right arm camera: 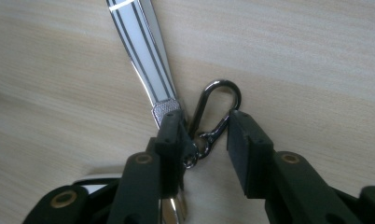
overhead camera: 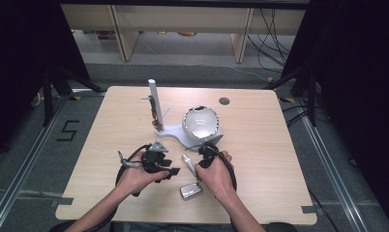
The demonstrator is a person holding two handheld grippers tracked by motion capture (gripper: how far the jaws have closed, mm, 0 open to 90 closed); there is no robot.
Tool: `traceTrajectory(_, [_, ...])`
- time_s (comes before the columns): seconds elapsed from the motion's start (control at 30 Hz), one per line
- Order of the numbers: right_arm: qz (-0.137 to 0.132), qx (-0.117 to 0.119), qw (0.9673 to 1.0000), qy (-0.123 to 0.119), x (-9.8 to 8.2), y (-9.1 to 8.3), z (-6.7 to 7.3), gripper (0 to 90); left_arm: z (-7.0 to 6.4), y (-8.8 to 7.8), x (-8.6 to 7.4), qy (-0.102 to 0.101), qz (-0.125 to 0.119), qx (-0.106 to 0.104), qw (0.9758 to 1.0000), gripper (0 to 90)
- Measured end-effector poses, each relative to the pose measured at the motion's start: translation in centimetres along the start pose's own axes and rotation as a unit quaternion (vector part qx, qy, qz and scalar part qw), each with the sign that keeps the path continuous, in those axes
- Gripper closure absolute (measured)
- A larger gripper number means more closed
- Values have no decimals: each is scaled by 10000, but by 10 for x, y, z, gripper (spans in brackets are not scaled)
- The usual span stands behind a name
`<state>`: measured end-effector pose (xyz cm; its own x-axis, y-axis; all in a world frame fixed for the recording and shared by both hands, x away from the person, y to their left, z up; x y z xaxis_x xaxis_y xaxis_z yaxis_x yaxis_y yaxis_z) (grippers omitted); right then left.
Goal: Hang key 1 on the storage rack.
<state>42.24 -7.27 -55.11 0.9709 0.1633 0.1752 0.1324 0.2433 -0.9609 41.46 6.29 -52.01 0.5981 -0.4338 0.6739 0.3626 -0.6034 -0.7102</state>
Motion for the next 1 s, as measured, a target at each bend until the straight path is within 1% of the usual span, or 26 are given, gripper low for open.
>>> traceTrajectory(0.03, [4,-12,10000,-61,0,0,0,695,0,0,0,-1,-2,1,10000,512])
traceTrajectory(0.07, [-138,-13,9995,-290,3,3,-4,702,0,0,0,-4,-11,43,10000,512])
traceTrajectory(0.1, [-12,-104,9999,-67,1,1,-3,713,1,0,0,23,13,42,10000,511])
traceTrajectory(0.13, [4,-102,9999,-91,1,2,-3,719,1,0,0,29,24,44,10000,511])
traceTrajectory(0.17, [-207,-55,9993,-307,4,3,-5,733,1,0,-1,-26,18,53,10000,511])
traceTrajectory(0.2, [-16,-29,9992,-395,3,0,-5,741,1,0,0,-19,-2,51,10000,510])
traceTrajectory(0.23, [-93,-37,9998,-193,3,1,-3,744,1,0,0,-21,-12,55,10000,510])
traceTrajectory(0.3, [36,-65,9996,-280,2,-1,-5,740,1,0,0,-48,-38,29,10000,510])
traceTrajectory(0.33, [-20,-36,9998,-178,3,-1,-4,727,1,0,0,-46,-34,41,10000,511])
traceTrajectory(0.37, [-53,-85,9994,-316,5,-1,-7,703,2,-1,-1,-6,0,24,10000,511])
traceTrajectory(0.4, [-93,-16,9999,-75,5,-1,-5,674,2,-1,-1,-21,-8,24,10000,510])
traceTrajectory(0.43, [-98,32,9999,-77,6,-2,-5,669,2,-1,-1,-37,-8,23,10000,510])
traceTrajectory(0.47, [-68,27,10000,-67,6,-2,-6,668,2,-1,0,-62,-19,17,10000,510])
traceTrajectory(0.53, [-132,42,9999,48,8,-3,-5,660,3,-3,1,-47,-12,24,10000,509])
traceTrajectory(0.57, [-106,35,9999,6,9,-3,-6,660,3,-3,2,-36,-35,23,10000,509])
traceTrajectory(0.6, [-113,47,9997,222,10,-4,-3,660,4,-4,3,-34,-32,42,10000,509])
traceTrajectory(0.63, [-204,-2,9998,-9,12,-4,-8,659,4,-4,4,-73,-75,31,9999,508])
traceTrajectory(0.67, [-54,44,9997,215,11,-6,-4,660,5,-5,5,-55,-84,38,9999,508])
traceTrajectory(0.7, [-124,62,9997,202,13,-5,-5,660,5,-5,6,-85,-96,45,9999,508])
traceTrajectory(0.73, [-75,79,9998,169,13,-6,-5,660,5,-5,6,-94,-100,57,9999,508])
traceTrajectory(0.77, [-82,-5,9999,65,14,-5,-8,661,6,-4,5,-78,-87,47,9999,508])
traceTrajectory(0.8, [-99,9,9999,40,15,-5,-9,661,6,-4,5,-71,-59,48,9999,507])
traceTrajectory(0.83, [-144,-2,9999,72,15,-5,-8,661,6,-4,4,-58,-51,45,10000,507])
traceTrajectory(0.9, [-40,52,9998,204,14,-5,-7,661,5,-4,4,-20,-45,30,10000,506])
traceTrajectory(0.97, [-67,25,9998,160,15,-4,-9,661,5,-4,4,-41,-50,33,10000,506])
traceTrajectory(1.0, [-87,-9,9999,79,15,-3,-11,660,5,-4,4,-49,-75,73,9999,505])
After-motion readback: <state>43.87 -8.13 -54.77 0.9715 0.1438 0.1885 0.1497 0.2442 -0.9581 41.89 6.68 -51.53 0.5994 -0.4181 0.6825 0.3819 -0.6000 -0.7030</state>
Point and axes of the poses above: each handheld gripper's, and its own axes: y roughly forward along the jaws, x roughly out of its top, z roughly to its left, the point moved 8 cm from there along y, roughly forward along the jaws, and after that the axes turned 1 degree about -y, right-handed, at the moved point
